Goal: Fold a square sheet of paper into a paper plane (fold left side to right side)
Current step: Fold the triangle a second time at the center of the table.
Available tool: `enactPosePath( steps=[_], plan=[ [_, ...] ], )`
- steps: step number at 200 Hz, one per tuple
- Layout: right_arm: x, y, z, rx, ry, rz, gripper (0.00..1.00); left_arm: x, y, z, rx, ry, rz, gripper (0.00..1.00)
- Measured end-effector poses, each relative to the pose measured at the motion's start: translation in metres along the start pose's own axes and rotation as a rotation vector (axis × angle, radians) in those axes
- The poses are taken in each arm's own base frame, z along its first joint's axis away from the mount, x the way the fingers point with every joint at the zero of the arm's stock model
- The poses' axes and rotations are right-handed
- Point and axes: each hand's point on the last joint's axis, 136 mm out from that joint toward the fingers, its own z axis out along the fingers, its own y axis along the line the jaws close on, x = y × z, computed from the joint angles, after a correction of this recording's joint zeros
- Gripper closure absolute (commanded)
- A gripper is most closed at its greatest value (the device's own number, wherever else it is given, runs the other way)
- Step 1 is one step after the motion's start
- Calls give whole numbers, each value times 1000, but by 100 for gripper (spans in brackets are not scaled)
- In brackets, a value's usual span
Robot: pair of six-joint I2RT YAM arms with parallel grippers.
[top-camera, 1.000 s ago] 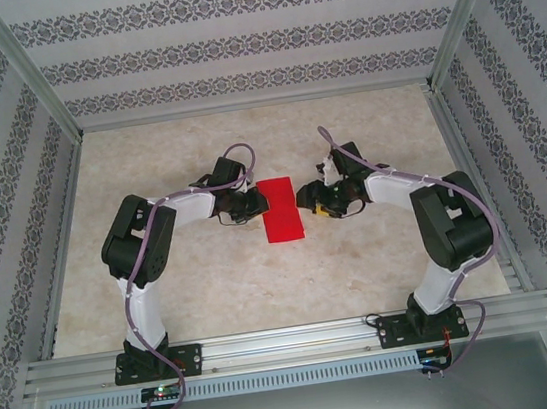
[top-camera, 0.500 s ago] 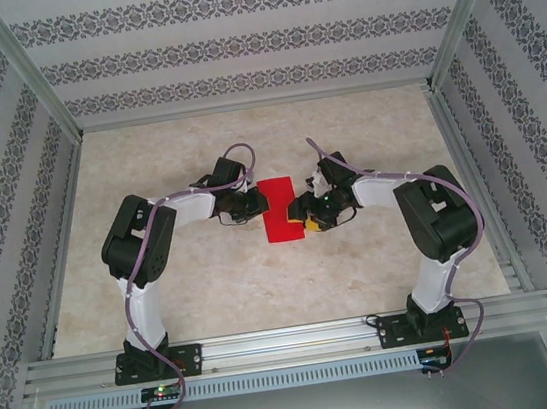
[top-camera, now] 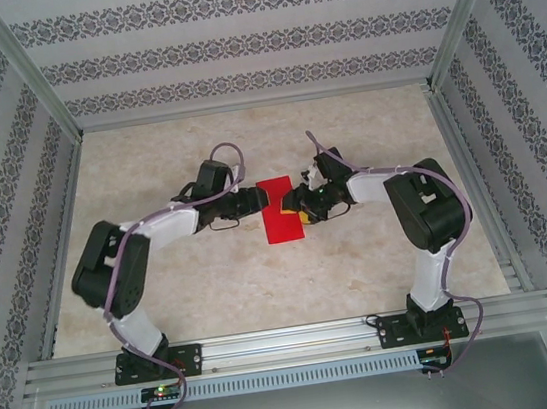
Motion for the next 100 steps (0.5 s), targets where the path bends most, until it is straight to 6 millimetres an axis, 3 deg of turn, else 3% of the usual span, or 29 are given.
enactPosePath(
  steps=[20,43,74,100],
  plan=[
    [-11,11,-5,-23,-21,-9,53,2,-24,-25,21,-74,114,37],
    [-22,24,-11,-43,-41,-30,54,25,-58,-39,40,-107,279,33],
    [-27,33,-14,-52,-46,-38,54,63,-90,-34,27,-101,461,28],
    [-28,36,-15,-52,-46,-37,54,89,-95,-18,-40,-76,568,25]
  ],
)
